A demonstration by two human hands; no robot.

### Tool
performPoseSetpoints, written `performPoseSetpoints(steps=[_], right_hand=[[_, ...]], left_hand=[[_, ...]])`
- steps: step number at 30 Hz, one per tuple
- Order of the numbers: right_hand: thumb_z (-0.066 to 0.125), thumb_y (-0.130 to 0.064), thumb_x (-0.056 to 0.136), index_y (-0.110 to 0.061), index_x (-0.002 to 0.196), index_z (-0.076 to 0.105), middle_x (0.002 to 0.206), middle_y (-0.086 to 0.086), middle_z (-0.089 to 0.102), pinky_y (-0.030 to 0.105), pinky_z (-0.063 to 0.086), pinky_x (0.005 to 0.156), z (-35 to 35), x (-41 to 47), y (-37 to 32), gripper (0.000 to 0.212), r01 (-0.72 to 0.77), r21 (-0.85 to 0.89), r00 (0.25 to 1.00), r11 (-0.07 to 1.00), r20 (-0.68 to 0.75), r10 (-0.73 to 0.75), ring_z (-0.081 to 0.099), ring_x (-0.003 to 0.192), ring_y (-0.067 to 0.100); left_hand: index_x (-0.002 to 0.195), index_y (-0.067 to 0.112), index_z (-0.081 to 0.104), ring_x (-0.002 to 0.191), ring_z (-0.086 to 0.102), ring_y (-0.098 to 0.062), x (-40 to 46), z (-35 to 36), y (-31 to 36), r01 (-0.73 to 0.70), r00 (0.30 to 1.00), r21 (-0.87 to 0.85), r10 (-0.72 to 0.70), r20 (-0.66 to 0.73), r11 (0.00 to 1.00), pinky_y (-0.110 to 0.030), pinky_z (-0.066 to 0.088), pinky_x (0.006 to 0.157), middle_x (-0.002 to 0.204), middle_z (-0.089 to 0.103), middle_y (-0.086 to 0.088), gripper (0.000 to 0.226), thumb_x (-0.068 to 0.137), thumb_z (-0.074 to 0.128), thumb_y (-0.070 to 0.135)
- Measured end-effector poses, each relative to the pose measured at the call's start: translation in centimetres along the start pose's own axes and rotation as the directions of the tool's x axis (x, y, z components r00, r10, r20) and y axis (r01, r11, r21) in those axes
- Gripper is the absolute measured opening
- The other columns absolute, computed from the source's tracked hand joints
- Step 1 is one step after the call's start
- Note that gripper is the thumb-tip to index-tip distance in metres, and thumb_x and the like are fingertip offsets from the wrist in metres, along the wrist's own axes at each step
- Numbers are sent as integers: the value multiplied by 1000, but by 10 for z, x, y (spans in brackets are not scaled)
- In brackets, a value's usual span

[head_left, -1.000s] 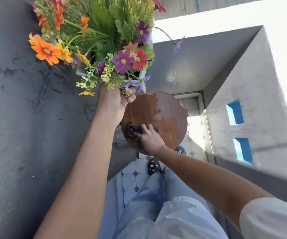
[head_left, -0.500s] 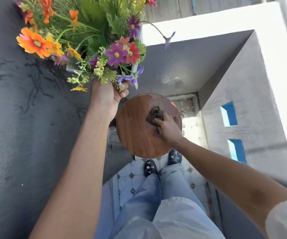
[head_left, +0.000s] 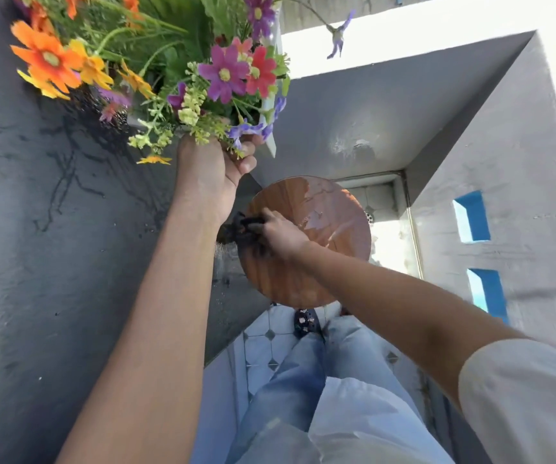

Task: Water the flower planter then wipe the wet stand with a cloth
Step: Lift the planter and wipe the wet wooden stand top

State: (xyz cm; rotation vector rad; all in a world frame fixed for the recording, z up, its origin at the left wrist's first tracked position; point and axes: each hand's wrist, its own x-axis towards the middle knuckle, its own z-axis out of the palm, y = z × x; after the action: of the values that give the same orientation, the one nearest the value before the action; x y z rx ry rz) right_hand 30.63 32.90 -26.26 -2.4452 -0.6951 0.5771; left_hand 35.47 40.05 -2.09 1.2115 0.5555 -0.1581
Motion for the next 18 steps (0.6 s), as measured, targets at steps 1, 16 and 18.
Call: performPoseSetpoints(steps=[1, 16, 18], right_hand=[[64, -11, 87, -16, 132, 61, 122, 16, 49, 42, 49, 94, -15, 6, 19, 45, -89, 31, 992, 996, -90, 92, 52, 110, 38], [60, -17, 90, -12, 120, 62, 119, 13, 44, 45, 53, 82, 46, -34, -54, 31, -232, 206, 951, 951, -159, 267, 47, 102, 34], [65, -9, 88, -10, 124, 58, 123, 16, 42, 49, 53, 83, 68, -52, -72, 37, -213, 188, 971, 959, -67, 229, 45, 104, 36]], left_hand=[[88, 7, 56, 41, 48, -8, 1, 0, 0, -2, 1000, 2, 2, -4, 1000, -18, 30, 39, 81, 55, -16, 37, 96, 20, 1], [89, 8, 55, 41, 51, -7, -7, -4, -7, 14, 1000, 32, -13, -5, 999, -18, 30, 40, 76, 57, -13, 37, 98, 20, 2], [91, 7, 55, 41, 51, -7, -9, -5, -8, 20, 1000, 17, -20, 3, 1000, -18, 31, 39, 76, 57, -13, 35, 98, 21, 1]])
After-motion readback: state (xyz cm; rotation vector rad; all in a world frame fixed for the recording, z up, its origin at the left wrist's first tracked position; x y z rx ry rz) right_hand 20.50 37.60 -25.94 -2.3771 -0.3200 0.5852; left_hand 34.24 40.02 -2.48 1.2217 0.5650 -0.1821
